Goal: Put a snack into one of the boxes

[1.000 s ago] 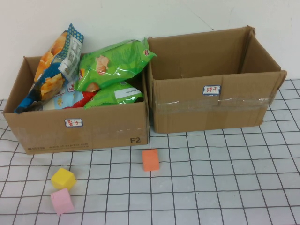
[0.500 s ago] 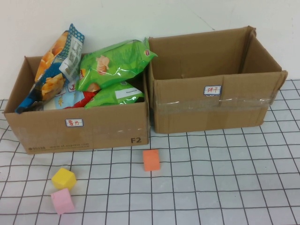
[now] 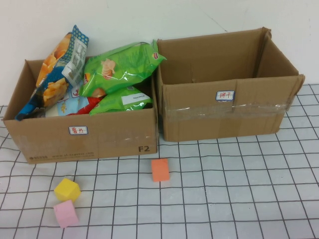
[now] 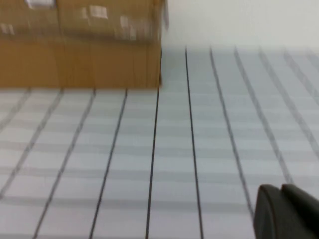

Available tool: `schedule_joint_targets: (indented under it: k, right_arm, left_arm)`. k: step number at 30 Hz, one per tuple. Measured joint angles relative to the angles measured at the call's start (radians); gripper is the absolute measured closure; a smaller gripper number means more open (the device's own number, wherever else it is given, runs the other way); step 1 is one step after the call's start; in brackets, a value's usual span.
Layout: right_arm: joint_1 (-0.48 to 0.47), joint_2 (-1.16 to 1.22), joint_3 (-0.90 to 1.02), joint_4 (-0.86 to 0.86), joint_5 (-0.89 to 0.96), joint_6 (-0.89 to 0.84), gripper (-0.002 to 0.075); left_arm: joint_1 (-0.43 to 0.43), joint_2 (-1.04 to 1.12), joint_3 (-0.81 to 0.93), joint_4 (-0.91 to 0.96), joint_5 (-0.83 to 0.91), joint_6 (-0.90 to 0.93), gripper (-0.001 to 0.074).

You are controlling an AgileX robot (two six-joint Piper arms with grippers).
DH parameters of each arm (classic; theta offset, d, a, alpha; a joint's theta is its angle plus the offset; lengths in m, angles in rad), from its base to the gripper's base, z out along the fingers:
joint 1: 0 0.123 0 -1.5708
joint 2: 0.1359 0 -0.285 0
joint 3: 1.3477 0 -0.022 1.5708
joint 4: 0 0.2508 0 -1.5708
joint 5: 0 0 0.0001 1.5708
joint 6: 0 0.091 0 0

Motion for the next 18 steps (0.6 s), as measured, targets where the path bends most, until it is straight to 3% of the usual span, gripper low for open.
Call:
schedule_joint_targets:
  k: [3, 18]
  right_arm:
    - [0.0, 0.0, 0.014, -0.002, 0.072, 0.052, 0.0726]
    - [0.0, 0.0, 0.011, -0.005, 0.087, 0.074, 0.0726]
  left_arm:
    - [0.0, -0.002, 0.0, 0.0, 0.001, 0.0, 0.0736]
    - [0.0, -0.002, 0.0, 0.0, 0.001, 0.0, 0.0736]
